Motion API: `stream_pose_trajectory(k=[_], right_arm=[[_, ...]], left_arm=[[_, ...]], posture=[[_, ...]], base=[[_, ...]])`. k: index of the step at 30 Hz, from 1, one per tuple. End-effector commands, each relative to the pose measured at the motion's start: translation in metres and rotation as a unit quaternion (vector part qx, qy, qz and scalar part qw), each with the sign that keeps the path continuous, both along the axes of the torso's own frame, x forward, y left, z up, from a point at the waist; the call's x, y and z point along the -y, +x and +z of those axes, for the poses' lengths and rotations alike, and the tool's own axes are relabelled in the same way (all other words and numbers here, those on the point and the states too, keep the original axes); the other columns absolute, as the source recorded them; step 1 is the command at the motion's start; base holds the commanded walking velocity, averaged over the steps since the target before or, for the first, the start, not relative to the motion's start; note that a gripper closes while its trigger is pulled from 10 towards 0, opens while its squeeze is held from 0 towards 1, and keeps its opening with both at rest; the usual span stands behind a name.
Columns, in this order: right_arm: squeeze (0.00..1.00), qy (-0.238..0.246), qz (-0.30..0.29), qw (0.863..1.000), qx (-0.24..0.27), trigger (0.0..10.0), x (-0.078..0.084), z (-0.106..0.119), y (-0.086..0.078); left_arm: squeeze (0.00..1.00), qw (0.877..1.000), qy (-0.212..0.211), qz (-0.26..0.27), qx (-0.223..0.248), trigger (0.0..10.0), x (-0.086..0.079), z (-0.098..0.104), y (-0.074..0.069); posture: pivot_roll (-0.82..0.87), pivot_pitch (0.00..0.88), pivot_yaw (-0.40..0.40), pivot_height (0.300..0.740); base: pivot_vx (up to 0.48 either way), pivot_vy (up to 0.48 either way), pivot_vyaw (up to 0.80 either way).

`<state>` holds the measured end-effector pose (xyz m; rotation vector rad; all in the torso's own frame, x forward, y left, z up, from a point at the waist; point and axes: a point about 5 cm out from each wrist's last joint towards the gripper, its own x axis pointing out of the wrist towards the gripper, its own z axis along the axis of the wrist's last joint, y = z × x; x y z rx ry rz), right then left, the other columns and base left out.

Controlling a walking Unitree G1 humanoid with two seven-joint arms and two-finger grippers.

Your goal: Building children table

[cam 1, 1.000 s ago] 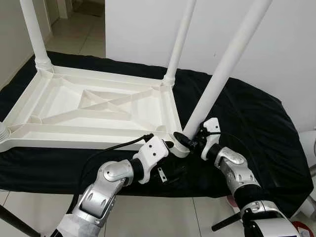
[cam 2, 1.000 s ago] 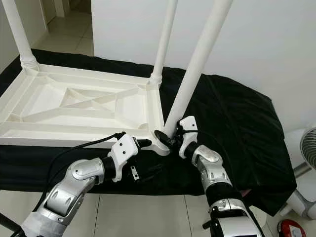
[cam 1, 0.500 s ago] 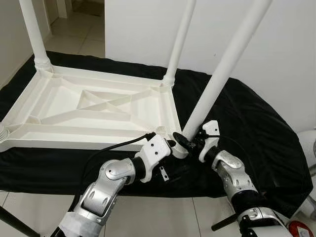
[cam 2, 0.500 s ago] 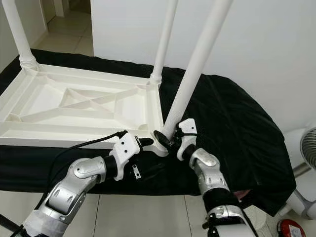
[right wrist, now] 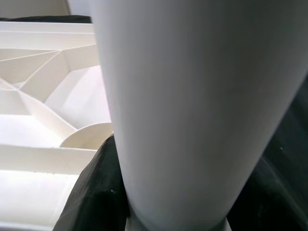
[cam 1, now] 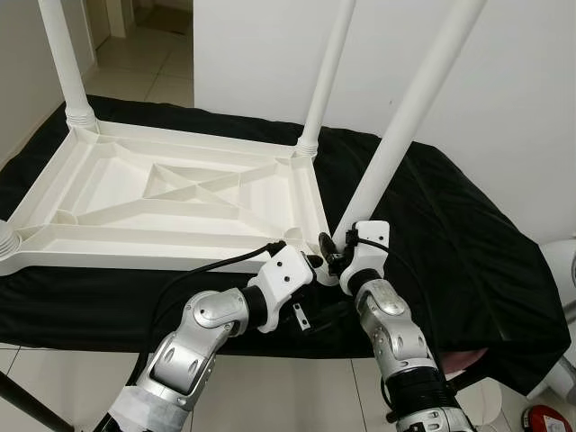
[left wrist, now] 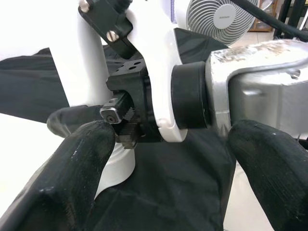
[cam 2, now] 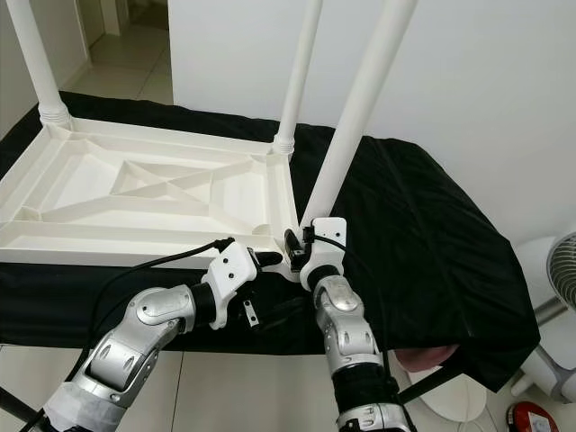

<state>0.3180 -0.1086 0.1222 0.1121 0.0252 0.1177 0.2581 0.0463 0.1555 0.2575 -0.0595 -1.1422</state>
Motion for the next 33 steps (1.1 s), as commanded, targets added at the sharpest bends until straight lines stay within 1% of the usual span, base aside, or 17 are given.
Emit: stream_pose_trajectory(k=[1,2,4,7,9,10,21,24,25,26,27,28,29,30,31,32,33], right_arm=[[0.00,-0.017,-0.027,0.999,-0.036,10.0,0.003,-0.014,-0.006],[0.00,-0.012,-0.025,0.999,-0.035,10.0,-0.002,-0.013,-0.009],[0.00,-0.004,-0.027,0.999,-0.036,10.0,-0.004,-0.011,-0.010],[0.00,-0.004,-0.033,0.999,-0.039,10.0,0.003,-0.009,-0.010],[0.00,-0.004,-0.033,0.999,-0.039,10.0,0.003,-0.009,-0.010],[1.00,-0.004,-0.034,0.999,-0.040,10.0,0.004,-0.008,-0.010],[1.00,-0.009,-0.022,0.999,-0.026,10.0,0.007,-0.003,-0.014],[1.00,-0.016,0.029,0.999,-0.007,10.0,0.013,0.001,-0.015],[1.00,-0.016,0.029,0.999,-0.007,10.0,0.013,0.001,-0.015],[1.00,-0.020,0.057,0.998,0.002,10.0,0.015,0.003,-0.016],[0.00,-0.028,0.088,0.996,0.010,10.0,0.018,0.004,-0.017],[0.00,-0.028,0.088,0.996,0.010,10.0,0.018,0.004,-0.017],[0.00,-0.042,0.133,0.990,0.027,10.0,0.024,0.007,-0.017],[0.00,-0.042,0.133,0.990,0.027,10.0,0.024,0.007,-0.017],[0.00,-0.056,0.156,0.985,0.041,10.0,0.028,0.010,-0.017],[0.00,-0.056,0.156,0.985,0.041,10.0,0.028,0.010,-0.017],[0.00,-0.063,0.171,0.982,0.047,10.0,0.030,0.011,-0.016]], left_arm=[[0.00,1.000,-0.003,0.003,-0.001,10.0,0.004,0.000,0.000],[0.00,1.000,-0.004,0.003,-0.001,10.0,0.005,0.000,-0.001],[0.00,1.000,-0.005,0.002,-0.002,10.0,0.005,0.001,-0.001],[0.00,1.000,-0.006,0.000,-0.002,10.0,0.005,0.000,-0.001],[0.00,1.000,-0.006,0.000,-0.002,10.0,0.005,0.000,-0.001],[0.00,1.000,-0.005,0.000,-0.002,10.0,0.005,0.000,-0.001],[0.00,1.000,-0.007,0.003,0.000,10.0,0.006,0.001,0.000],[0.00,1.000,-0.007,0.005,0.000,10.0,0.005,0.001,0.000],[0.00,1.000,-0.007,0.005,0.000,10.0,0.005,0.001,0.000],[0.00,1.000,-0.007,0.005,0.000,10.0,0.004,0.001,-0.001],[0.00,1.000,-0.006,0.006,0.000,10.0,0.004,0.001,0.000],[0.00,1.000,-0.006,0.006,0.000,10.0,0.004,0.001,0.000],[0.00,1.000,-0.005,0.007,0.001,10.0,0.003,0.002,0.000],[0.00,1.000,-0.005,0.007,0.001,10.0,0.003,0.002,0.000],[0.00,1.000,-0.005,0.008,0.002,10.0,0.003,0.002,0.000],[0.00,1.000,-0.005,0.008,0.002,10.0,0.003,0.002,0.000],[0.00,1.000,-0.005,0.008,0.002,10.0,0.003,0.002,0.000]], posture=[[0.02,0.000,-0.152,0.740],[0.02,0.000,-0.152,0.740],[0.02,0.000,-0.152,0.740],[0.01,0.000,-0.151,0.740],[0.01,0.000,-0.151,0.740],[0.01,0.000,-0.153,0.740],[0.01,0.000,-0.158,0.740],[0.02,0.000,-0.158,0.740],[0.02,0.000,-0.158,0.740],[0.02,0.000,-0.159,0.740],[0.02,0.000,-0.159,0.740],[0.02,0.000,-0.159,0.740],[0.02,0.000,-0.160,0.740],[0.02,0.000,-0.160,0.740],[0.02,0.000,-0.160,0.740],[0.02,0.000,-0.160,0.740],[0.02,0.000,-0.160,0.740]], base=[[0.000,0.000,0.00],[0.000,0.000,0.00],[0.000,0.000,0.00],[0.000,0.000,0.00],[0.000,0.000,0.00],[0.000,0.000,0.00],[0.000,0.000,0.00],[0.000,0.000,0.00],[0.000,0.000,0.00],[0.000,0.000,0.00],[0.000,0.000,0.00],[0.000,0.000,0.00],[0.000,0.000,0.00],[0.000,0.000,0.00],[0.000,0.000,0.00],[0.000,0.000,0.00],[0.000,0.000,0.00]])
